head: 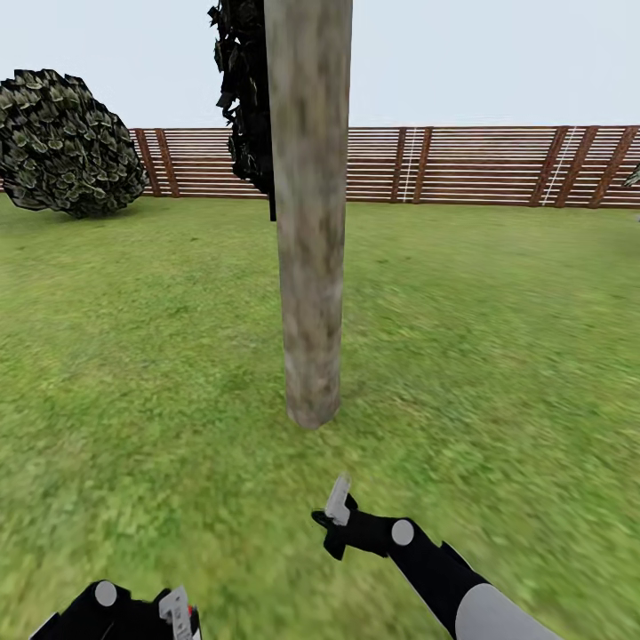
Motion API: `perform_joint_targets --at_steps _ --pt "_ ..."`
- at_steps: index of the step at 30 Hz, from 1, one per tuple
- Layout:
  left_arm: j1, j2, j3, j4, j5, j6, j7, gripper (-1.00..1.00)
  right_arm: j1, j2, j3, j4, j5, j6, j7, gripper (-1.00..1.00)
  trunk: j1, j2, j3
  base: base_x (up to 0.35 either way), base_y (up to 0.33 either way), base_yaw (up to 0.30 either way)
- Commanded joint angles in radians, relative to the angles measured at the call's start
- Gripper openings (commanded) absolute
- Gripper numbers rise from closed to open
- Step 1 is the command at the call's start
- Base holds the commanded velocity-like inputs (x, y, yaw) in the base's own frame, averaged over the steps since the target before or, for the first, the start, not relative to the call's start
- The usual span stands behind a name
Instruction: In the garden, pick up the pesticide atomizer on the floor and spray pesticide onto both trees until each tree trunk is fully covered.
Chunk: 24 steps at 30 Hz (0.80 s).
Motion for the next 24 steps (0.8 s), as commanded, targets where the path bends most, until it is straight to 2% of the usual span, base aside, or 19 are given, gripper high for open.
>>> perform_joint_targets --at_steps 1,4,8,12,17,21,24 --pt "0.0 -0.003 -0.004 0.0 -0.016 0.001 -0.001 -1.0 0.0 0.0 0.0 0.0 0.016 0.0 0.022 -1.0 0.0 0.0 0.0 0.0 0.0 0.0" --pt "0.0 -0.015 -0.009 0.0 -0.057 0.002 -0.003 -1.0 0.0 0.0 0.0 -0.001 0.074 0.0 0.083 -1.0 0.0 0.0 0.0 0.0 0.0 0.0" --pt "0.0 -0.023 -0.011 -0.002 -0.074 0.001 -0.004 -1.0 0.0 0.0 0.0 -0.002 0.111 0.0 0.108 -1.0 0.0 0.0 0.0 0.0 0.0 0.0" --pt "-0.001 -0.033 -0.013 -0.003 -0.081 0.001 -0.005 -1.0 0.0 0.0 0.0 -0.013 0.116 0.0 0.112 -1.0 0.0 0.0 0.0 0.0 0.0 0.0" --pt "-0.018 -0.04 -0.034 -0.002 -0.112 0.004 -0.005 -1.0 0.0 0.0 0.0 -0.03 0.119 0.001 0.122 -1.0 0.0 0.0 0.0 0.0 0.0 0.0" --pt "-0.022 -0.067 -0.039 -0.003 -0.131 0.006 -0.005 -1.0 0.0 0.0 0.0 -0.04 0.128 0.002 0.222 -1.0 0.0 0.0 0.0 0.0 0.0 0.0" --pt "-0.035 -0.09 -0.039 -0.003 -0.165 0.008 -0.004 -1.0 0.0 0.0 -0.001 -0.05 0.131 0.002 0.269 -1.0 0.0 0.0 0.0 0.0 0.0 0.0"
